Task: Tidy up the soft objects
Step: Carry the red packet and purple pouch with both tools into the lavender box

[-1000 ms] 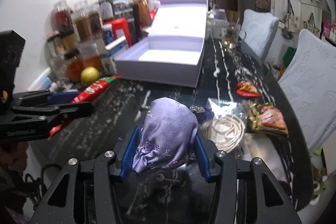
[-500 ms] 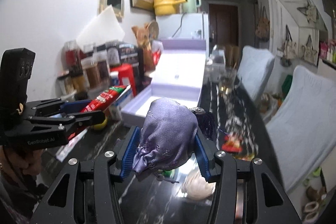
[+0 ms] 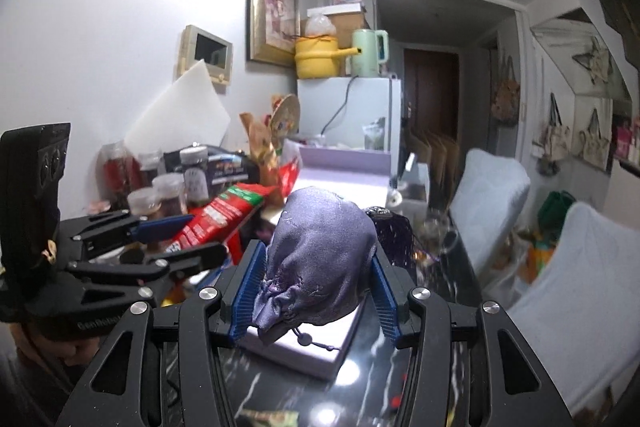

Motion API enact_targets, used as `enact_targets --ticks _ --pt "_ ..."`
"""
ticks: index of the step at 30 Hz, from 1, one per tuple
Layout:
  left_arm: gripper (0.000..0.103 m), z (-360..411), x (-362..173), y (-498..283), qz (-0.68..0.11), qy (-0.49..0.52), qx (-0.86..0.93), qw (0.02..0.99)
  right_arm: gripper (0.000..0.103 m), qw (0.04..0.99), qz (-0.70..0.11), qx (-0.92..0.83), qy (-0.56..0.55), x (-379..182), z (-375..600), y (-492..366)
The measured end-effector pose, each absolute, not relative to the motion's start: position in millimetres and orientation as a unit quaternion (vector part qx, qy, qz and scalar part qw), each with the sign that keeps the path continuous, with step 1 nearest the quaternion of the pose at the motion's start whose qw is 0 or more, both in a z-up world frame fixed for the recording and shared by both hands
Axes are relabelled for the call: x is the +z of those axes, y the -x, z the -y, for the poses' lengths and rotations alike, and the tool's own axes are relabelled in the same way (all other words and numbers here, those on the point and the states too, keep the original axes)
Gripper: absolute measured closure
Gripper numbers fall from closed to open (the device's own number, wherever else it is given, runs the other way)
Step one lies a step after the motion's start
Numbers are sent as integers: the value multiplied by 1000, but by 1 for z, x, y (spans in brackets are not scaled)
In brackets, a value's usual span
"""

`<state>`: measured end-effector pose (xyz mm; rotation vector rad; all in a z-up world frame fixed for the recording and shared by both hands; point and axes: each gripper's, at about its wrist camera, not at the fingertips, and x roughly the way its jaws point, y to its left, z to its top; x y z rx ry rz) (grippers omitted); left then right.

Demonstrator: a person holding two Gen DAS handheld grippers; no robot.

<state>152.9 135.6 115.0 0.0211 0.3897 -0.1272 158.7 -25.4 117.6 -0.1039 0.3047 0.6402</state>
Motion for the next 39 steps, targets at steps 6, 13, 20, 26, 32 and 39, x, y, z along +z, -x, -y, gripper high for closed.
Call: enact_targets --ticks 6,13,20,26,32,39 --pt "56 -141 112 -193 -196 -15 -49 979 53 933 -147 323 55 123 3 -202" --pt "56 -155 97 -243 -215 -14 -22 976 53 929 -162 327 69 112 -20 -254" --pt "56 -168 70 -289 -252 -11 8 968 53 921 -196 328 79 90 -39 -301" --pt "56 -174 47 -318 -284 -12 24 958 53 909 -236 332 82 63 -51 -335" --pt "56 -177 30 -337 -309 -21 41 950 53 900 -269 329 96 42 -63 -358" --pt "56 -183 9 -353 -340 -27 56 938 53 890 -300 324 114 20 -77 -375"
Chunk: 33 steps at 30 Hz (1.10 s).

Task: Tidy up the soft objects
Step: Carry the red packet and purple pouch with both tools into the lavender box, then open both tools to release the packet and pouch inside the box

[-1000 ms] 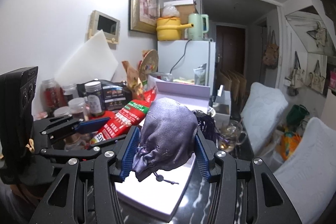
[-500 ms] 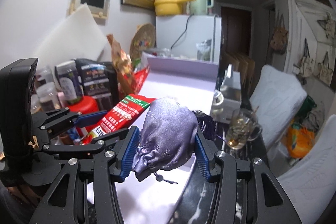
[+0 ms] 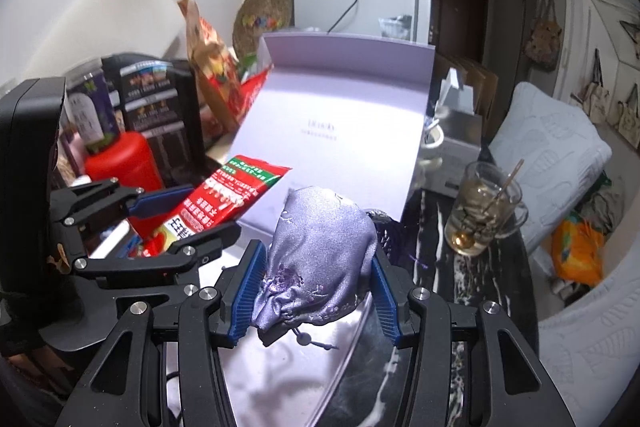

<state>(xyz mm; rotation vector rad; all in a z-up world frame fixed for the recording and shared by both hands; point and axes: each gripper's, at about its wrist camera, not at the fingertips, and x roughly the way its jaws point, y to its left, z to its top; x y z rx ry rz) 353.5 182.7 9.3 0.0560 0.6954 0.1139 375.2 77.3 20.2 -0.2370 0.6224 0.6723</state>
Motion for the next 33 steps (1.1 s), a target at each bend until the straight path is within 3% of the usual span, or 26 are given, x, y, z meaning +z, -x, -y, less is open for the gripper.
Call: enact_targets --ticks 25,33 --pt "54 -207 -51 -396 -461 9 81 883 49 863 -375 315 125 -23 -100 -420" --pt "53 -207 -48 -392 -454 8 91 886 36 866 -374 305 133 -21 -98 -421"
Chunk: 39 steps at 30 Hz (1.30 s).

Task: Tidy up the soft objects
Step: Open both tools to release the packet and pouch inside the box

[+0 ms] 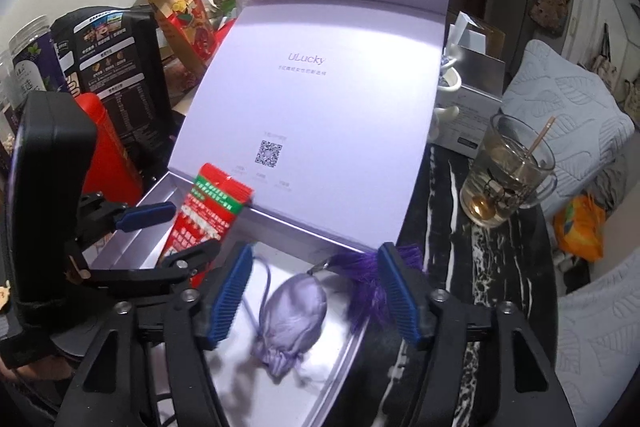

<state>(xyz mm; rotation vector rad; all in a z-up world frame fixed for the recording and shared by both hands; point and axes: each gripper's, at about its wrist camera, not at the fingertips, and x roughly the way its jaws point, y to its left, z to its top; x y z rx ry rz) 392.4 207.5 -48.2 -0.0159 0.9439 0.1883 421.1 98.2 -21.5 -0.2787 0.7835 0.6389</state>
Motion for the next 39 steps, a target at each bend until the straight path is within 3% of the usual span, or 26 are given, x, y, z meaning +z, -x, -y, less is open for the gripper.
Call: enact_targets --ticks 13,39 --pt "53 -188 -12 -370 -418 1 87 904 36 879 -353 291 138 2 -87 -405" --pt "53 -123 108 -265 -289 -20 43 956 36 933 -237 251 104 112 -2 -300"
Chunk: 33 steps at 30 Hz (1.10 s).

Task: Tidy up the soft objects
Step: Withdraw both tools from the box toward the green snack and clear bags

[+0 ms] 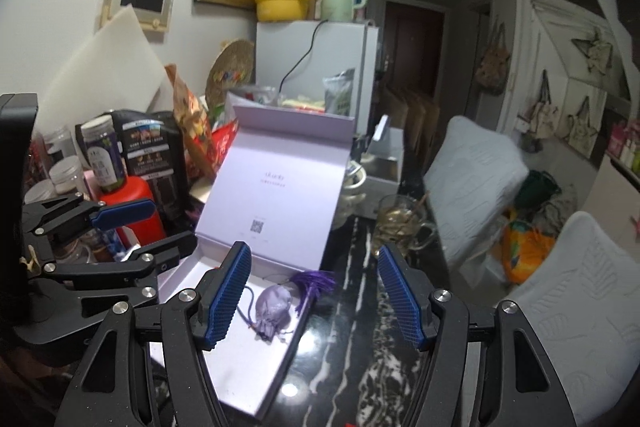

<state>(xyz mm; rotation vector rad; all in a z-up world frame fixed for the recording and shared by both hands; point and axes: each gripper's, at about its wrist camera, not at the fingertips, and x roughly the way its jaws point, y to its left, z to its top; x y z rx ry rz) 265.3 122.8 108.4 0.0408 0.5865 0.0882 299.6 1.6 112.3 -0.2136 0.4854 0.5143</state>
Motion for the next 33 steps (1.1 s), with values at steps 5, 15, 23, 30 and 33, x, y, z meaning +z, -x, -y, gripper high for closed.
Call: enact_targets --ticks 5,15,23,30,33 --pt "43 -112 123 -241 -270 -24 27 962 36 941 -215 240 98 126 17 -272" --pt "15 -94 136 -190 -225 -41 14 973 14 953 -190 222 74 140 47 -221" --pt "14 -82 131 -155 -216 -54 -3 975 11 958 -176 216 74 139 64 -177" --pt "14 -74 114 -138 -233 -52 -31 971 10 960 -173 209 72 127 76 -146" --pt "14 -72 104 -131 -244 -44 -46 968 10 959 -177 209 68 119 80 -136"
